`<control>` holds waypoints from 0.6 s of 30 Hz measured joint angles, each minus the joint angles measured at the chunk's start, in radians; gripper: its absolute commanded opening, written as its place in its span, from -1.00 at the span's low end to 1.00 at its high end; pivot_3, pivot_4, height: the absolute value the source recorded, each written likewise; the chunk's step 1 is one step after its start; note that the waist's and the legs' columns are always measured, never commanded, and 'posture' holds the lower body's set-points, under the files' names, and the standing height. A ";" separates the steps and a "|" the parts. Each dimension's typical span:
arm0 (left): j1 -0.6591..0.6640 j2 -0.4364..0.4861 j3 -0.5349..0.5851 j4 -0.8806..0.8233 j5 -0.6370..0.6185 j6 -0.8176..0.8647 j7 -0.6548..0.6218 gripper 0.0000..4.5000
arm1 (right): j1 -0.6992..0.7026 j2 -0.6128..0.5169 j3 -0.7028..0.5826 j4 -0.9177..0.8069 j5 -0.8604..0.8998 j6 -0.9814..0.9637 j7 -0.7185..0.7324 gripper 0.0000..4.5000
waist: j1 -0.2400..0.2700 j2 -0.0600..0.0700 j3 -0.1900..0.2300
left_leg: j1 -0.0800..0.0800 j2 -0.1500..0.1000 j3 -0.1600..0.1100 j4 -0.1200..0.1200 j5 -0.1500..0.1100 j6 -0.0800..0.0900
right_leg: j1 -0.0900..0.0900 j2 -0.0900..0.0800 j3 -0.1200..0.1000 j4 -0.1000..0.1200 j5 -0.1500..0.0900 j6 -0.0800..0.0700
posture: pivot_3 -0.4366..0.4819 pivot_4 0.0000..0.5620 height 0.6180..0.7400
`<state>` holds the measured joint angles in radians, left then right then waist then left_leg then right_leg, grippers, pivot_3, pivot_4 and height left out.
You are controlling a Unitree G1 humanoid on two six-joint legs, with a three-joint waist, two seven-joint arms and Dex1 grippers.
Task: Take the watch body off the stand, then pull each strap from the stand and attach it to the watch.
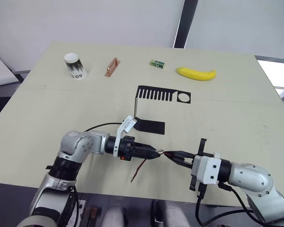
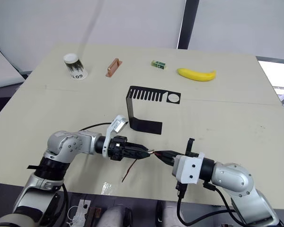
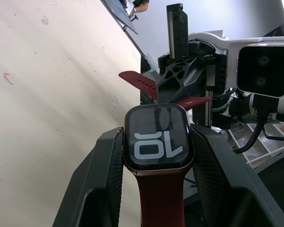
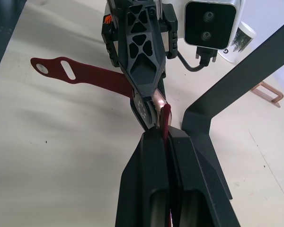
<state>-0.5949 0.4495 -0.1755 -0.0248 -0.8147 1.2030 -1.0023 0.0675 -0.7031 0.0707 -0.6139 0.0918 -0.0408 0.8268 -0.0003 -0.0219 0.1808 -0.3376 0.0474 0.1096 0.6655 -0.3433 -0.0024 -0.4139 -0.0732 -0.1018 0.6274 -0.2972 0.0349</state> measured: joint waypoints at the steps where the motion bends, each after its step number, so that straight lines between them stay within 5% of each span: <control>1: 0.000 -0.001 0.000 -0.001 0.000 0.001 0.003 -0.30 | -0.001 0.000 0.000 0.000 -0.001 0.000 0.000 -1.00 | 0.000 0.000 0.000 | 0.000 0.000 0.000 0.000 0.000 0.000 | 0.000 0.000 0.000 0.000 0.000 0.000 | -0.05 -0.47 1.00; 18: 0.000 -0.004 -0.002 -0.007 0.000 0.027 0.040 -0.30 | -0.013 -0.007 0.011 0.000 -0.034 0.020 0.000 -1.00 | 0.000 0.000 0.000 | 0.000 0.000 0.000 0.000 0.000 0.000 | 0.000 0.000 0.000 0.000 0.000 0.000 | -0.05 -0.47 1.00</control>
<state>-0.5953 0.4451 -0.1772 -0.0317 -0.8145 1.2297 -0.9619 0.0541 -0.7097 0.0816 -0.6134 0.0580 -0.0205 0.8270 -0.0003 -0.0220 0.1809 -0.3376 0.0474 0.1096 0.6655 -0.3433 -0.0025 -0.4139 -0.0732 -0.1019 0.6274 -0.2972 0.0349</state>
